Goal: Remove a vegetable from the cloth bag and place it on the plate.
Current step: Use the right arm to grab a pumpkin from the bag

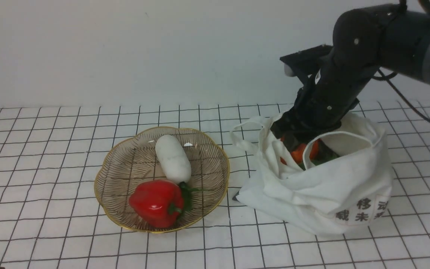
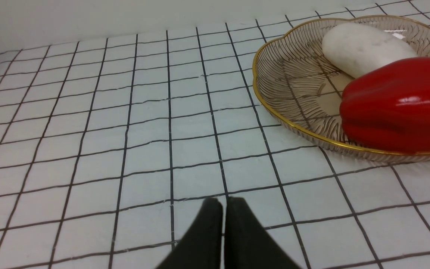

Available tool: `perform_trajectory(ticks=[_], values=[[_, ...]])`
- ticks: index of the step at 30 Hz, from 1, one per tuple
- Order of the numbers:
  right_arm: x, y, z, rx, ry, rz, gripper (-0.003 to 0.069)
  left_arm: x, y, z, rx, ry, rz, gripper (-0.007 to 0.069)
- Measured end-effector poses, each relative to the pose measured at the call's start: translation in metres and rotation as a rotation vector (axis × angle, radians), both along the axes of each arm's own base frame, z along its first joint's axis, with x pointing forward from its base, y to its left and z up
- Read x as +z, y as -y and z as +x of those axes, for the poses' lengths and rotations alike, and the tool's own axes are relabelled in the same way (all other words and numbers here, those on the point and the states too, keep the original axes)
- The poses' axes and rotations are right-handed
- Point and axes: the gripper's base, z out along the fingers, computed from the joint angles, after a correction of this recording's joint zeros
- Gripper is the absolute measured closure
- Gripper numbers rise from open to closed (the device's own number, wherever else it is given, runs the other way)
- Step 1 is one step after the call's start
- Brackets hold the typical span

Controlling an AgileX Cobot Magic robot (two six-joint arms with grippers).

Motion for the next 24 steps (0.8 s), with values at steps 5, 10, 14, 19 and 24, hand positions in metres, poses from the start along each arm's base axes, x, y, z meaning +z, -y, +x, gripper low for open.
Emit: perform_trajectory(ticks=[5, 10, 14, 19, 24], values=[[0.0, 0.004, 0.006, -0.027, 0.055, -0.038, 0.01, 0.0, 0.0, 0.0, 0.0, 0.0, 0.0, 0.0632], [-0.008, 0.002, 0.013, -0.026, 0.092, -0.042, 0.0035, 0.0, 0.0, 0.0, 0.0, 0.0, 0.0, 0.0632], [-0.013, 0.001, 0.016, -0.025, 0.093, -0.047, 0.0103, 0.0, 0.0, 0.0, 0.0, 0.0, 0.0, 0.0632], [-0.018, -0.001, 0.021, -0.022, 0.11, -0.045, 0.0284, 0.0, 0.0, 0.0, 0.0, 0.0, 0.0, 0.0632], [-0.016, 0.0, 0.021, -0.021, 0.113, -0.047, 0.0573, 0.0, 0.0, 0.0, 0.0, 0.0, 0.0, 0.0632]])
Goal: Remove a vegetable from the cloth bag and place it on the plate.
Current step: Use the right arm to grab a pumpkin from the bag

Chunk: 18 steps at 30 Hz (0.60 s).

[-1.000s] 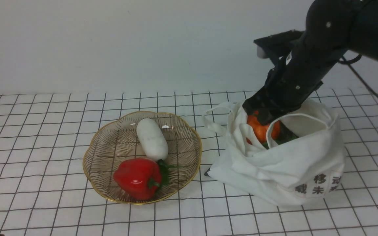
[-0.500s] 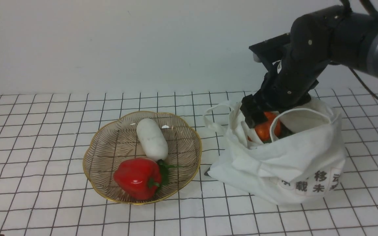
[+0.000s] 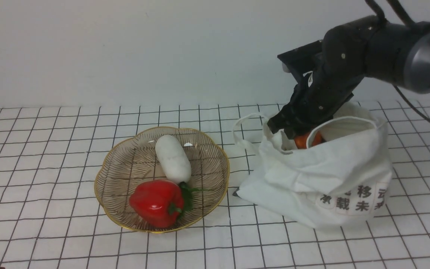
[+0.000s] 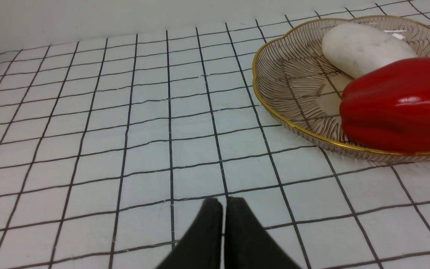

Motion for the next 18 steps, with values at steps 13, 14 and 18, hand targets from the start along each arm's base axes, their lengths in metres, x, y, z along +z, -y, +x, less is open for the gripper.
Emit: perform_trajectory(ticks=[13, 14, 18], values=[[0.06, 0.012, -0.025, -0.003, 0.075, 0.019, 0.0672, 0.0, 0.0, 0.0, 0.0, 0.0, 0.0, 0.0632], [0.06, 0.012, -0.025, -0.002, 0.075, 0.018, 0.0673, 0.0, 0.0, 0.0, 0.0, 0.0, 0.0, 0.0632], [0.054, 0.009, -0.023, 0.011, 0.054, 0.025, 0.0673, 0.0, 0.0, 0.0, 0.0, 0.0, 0.0, 0.0632]])
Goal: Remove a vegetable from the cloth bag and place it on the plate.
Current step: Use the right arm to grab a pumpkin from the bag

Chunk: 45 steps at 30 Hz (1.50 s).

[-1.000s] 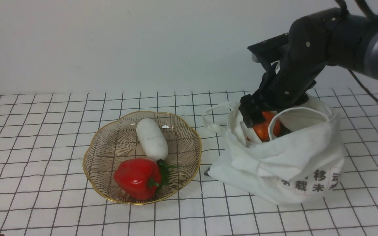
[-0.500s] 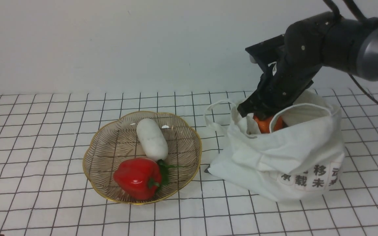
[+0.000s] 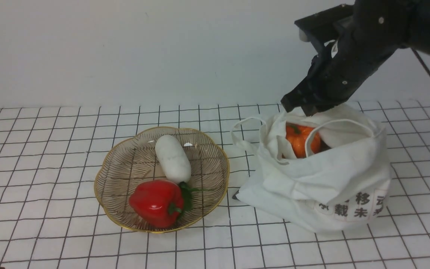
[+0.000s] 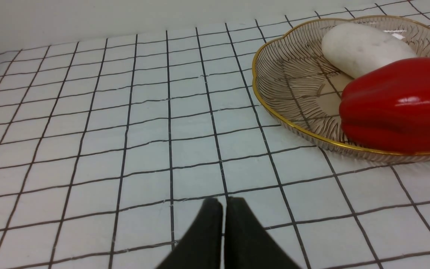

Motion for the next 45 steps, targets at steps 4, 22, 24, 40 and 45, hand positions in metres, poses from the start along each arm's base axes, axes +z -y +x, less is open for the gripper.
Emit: perform_trajectory(ticks=[4, 22, 24, 40, 45], values=[[-0.023, -0.006, 0.007, 0.018, -0.061, -0.001, 0.0656, 0.0, 0.0, 0.0, 0.0, 0.0, 0.0, 0.0632], [-0.054, -0.011, 0.024, 0.047, -0.05, -0.038, 0.0398, 0.0, 0.0, 0.0, 0.0, 0.0, 0.0, 0.0632], [-0.054, -0.011, 0.025, 0.048, -0.042, -0.039, 0.0397, 0.0, 0.0, 0.0, 0.0, 0.0, 0.0, 0.0632], [-0.029, -0.004, 0.013, 0.042, -0.033, -0.055, 0.0671, 0.0, 0.0, 0.0, 0.0, 0.0, 0.0, 0.0632], [0.002, 0.003, -0.004, 0.035, -0.016, -0.044, 0.0671, 0.0, 0.0, 0.0, 0.0, 0.0, 0.0, 0.0632]])
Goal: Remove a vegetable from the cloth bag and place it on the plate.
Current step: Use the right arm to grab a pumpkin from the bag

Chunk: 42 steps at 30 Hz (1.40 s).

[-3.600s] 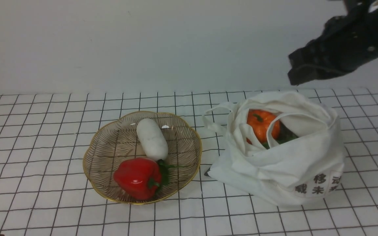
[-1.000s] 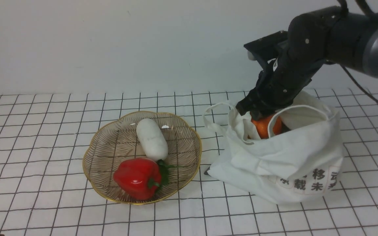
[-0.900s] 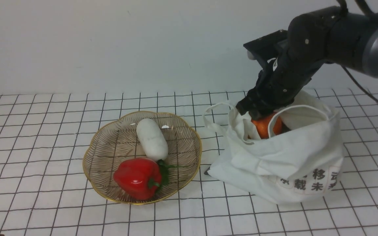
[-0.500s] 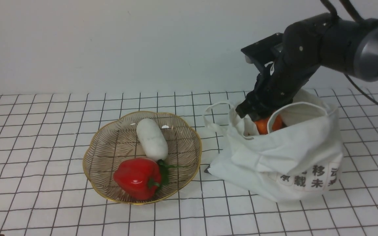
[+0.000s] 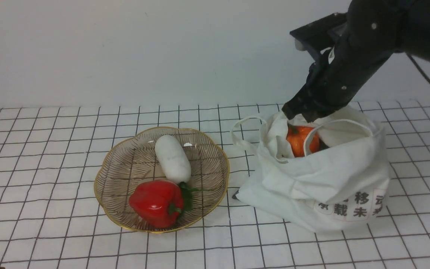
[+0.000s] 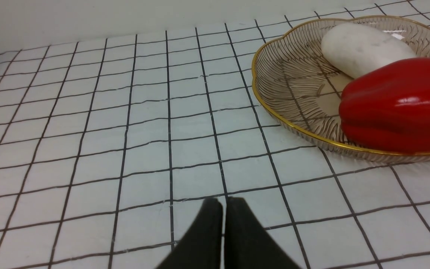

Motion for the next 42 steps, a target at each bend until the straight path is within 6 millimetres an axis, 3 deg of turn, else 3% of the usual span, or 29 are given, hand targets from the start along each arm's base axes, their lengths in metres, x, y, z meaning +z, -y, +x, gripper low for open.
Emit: perform_trajectory(ticks=[2, 7, 13, 16, 24, 29, 34, 37, 42], values=[[0.01, 0.002, -0.006, -0.001, 0.011, 0.006, 0.0673, 0.0, 0.0, 0.0, 0.0, 0.0, 0.0, 0.0632], [0.01, 0.0, -0.006, -0.002, -0.002, 0.03, 0.0673, 0.0, 0.0, 0.0, 0.0, 0.0, 0.0, 0.0632], [-0.017, -0.008, 0.006, 0.042, -0.038, 0.033, 0.0657, 0.0, 0.0, 0.0, 0.0, 0.0, 0.0, 0.0632], [-0.034, -0.012, 0.016, 0.05, -0.038, 0.029, 0.061, 0.0, 0.0, 0.0, 0.0, 0.0, 0.0, 0.0632], [-0.054, -0.014, 0.03, 0.07, 0.003, -0.011, 0.0452, 0.0, 0.0, 0.0, 0.0, 0.0, 0.0, 0.0632], [-0.06, -0.017, 0.035, 0.071, 0.023, -0.004, 0.0427, 0.0, 0.0, 0.0, 0.0, 0.0, 0.0, 0.0632], [-0.069, -0.02, 0.04, 0.071, 0.038, 0.01, 0.0471, 0.0, 0.0, 0.0, 0.0, 0.0, 0.0, 0.0632], [-0.07, -0.02, 0.042, 0.076, 0.05, -0.001, 0.0603, 0.0, 0.0, 0.0, 0.0, 0.0, 0.0, 0.0632], [-0.065, -0.017, 0.04, 0.063, 0.055, -0.014, 0.0618, 0.0, 0.0, 0.0, 0.0, 0.0, 0.0, 0.0632]])
